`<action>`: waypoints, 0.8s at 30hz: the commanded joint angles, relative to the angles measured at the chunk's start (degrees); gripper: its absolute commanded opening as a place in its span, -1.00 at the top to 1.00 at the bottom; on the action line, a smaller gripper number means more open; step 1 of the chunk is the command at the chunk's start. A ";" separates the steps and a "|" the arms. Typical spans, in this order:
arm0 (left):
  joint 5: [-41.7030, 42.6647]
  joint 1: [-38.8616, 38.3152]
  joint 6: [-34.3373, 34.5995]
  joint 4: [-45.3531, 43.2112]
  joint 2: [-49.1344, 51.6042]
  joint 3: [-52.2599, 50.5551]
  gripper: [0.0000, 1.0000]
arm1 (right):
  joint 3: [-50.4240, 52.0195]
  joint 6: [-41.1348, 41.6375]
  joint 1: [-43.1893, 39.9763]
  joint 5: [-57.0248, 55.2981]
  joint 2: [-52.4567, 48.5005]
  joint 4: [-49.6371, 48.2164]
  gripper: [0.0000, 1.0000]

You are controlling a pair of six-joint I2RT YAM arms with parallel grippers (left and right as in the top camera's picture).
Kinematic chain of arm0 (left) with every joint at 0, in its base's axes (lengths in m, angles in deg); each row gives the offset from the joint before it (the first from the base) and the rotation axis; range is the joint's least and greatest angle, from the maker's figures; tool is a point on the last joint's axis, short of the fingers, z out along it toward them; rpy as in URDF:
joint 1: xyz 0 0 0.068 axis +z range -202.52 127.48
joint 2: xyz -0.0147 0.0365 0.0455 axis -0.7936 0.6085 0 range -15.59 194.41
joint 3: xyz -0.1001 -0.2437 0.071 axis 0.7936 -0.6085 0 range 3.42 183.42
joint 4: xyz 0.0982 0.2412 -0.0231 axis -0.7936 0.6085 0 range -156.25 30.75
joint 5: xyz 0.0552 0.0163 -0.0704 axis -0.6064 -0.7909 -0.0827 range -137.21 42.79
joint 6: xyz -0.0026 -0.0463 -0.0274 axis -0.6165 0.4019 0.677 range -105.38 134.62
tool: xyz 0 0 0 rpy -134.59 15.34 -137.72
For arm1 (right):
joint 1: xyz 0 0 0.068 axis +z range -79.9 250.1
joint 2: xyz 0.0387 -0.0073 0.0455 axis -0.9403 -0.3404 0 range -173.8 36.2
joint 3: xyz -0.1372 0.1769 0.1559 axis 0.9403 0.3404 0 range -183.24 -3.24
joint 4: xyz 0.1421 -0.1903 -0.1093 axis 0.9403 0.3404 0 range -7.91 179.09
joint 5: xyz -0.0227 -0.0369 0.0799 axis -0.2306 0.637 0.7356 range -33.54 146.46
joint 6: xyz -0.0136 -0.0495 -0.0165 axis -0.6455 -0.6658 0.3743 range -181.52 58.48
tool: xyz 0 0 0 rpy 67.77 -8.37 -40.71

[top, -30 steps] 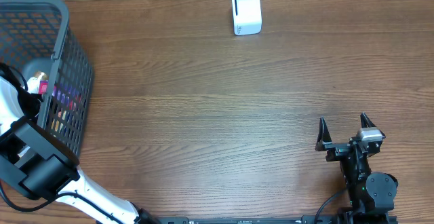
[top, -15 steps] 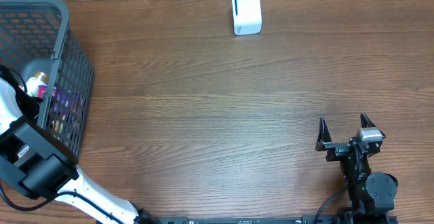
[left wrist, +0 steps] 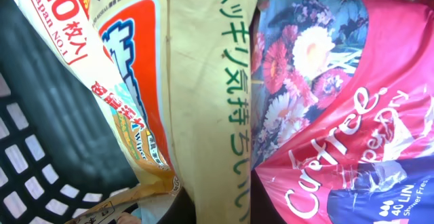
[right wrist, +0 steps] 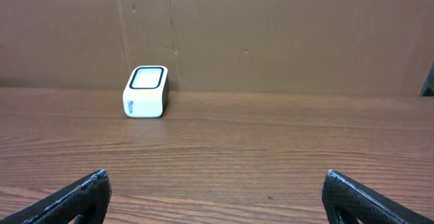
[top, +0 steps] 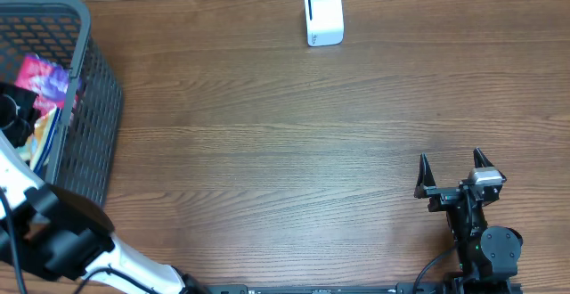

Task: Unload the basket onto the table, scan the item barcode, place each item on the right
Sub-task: 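Grasp the yellow snack bag and pink Carefree box with left gripper, then lift the packages out and set them on the table centre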

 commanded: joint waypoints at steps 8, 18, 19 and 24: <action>-6.36 -7.91 -2.01 -4.85 -8.96 2.08 0.91 | 0.59 0.31 0.11 -0.02 0.57 -0.44 -1.00; -16.24 -8.74 -1.97 -3.74 -8.79 2.49 0.92 | 0.59 0.31 0.11 -0.02 0.57 -0.44 -1.00; -16.87 -8.74 -1.97 -3.85 -8.98 2.73 0.92 | 0.59 0.31 0.11 -0.02 0.57 -0.44 -1.00; -18.29 -8.74 -1.95 -4.11 -9.60 4.90 0.92 | 0.59 0.31 0.11 -0.02 0.57 -0.44 -1.00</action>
